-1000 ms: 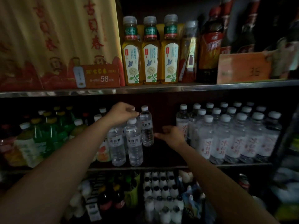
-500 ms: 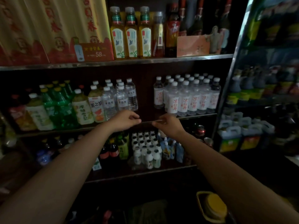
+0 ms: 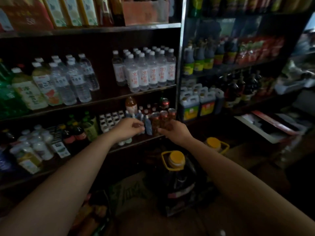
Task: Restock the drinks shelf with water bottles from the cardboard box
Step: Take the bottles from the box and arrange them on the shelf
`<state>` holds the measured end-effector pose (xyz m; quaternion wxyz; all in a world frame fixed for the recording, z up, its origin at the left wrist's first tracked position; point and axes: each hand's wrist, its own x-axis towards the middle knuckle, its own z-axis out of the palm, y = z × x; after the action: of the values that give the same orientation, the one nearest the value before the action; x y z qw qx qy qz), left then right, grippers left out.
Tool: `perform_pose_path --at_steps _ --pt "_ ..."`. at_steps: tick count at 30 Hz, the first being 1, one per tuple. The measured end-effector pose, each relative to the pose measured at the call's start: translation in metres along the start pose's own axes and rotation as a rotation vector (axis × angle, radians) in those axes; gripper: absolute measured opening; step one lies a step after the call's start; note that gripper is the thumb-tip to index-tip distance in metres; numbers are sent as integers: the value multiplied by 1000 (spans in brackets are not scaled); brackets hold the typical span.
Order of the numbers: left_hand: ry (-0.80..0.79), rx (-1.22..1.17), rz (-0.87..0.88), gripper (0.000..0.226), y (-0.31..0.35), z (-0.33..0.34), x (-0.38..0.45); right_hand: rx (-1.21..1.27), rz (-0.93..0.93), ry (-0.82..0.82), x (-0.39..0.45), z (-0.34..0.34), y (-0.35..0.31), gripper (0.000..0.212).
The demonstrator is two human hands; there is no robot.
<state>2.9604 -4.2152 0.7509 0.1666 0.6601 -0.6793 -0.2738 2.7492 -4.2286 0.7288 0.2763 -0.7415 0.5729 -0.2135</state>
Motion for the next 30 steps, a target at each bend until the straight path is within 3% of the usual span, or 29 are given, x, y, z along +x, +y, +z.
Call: perform_pose_path --at_steps 6,14,19,25,30 --pt "-163 -40 11 36 38 109 -29 43 182 -28 -78 -4 104 58" --pt "-366 -87 -17 34 43 282 -53 72 390 -67 -176 32 250 47" --pt "-470 -102 -48 32 19 386 -44 99 527 -40 -213 65 333 31" --pt "-575 -147 -86 36 -31 530 -11 170 753 16 -243 147 468 32" --pt "-616 -226 -158 40 -84 659 15 157 827 34 -249 228 578 29"
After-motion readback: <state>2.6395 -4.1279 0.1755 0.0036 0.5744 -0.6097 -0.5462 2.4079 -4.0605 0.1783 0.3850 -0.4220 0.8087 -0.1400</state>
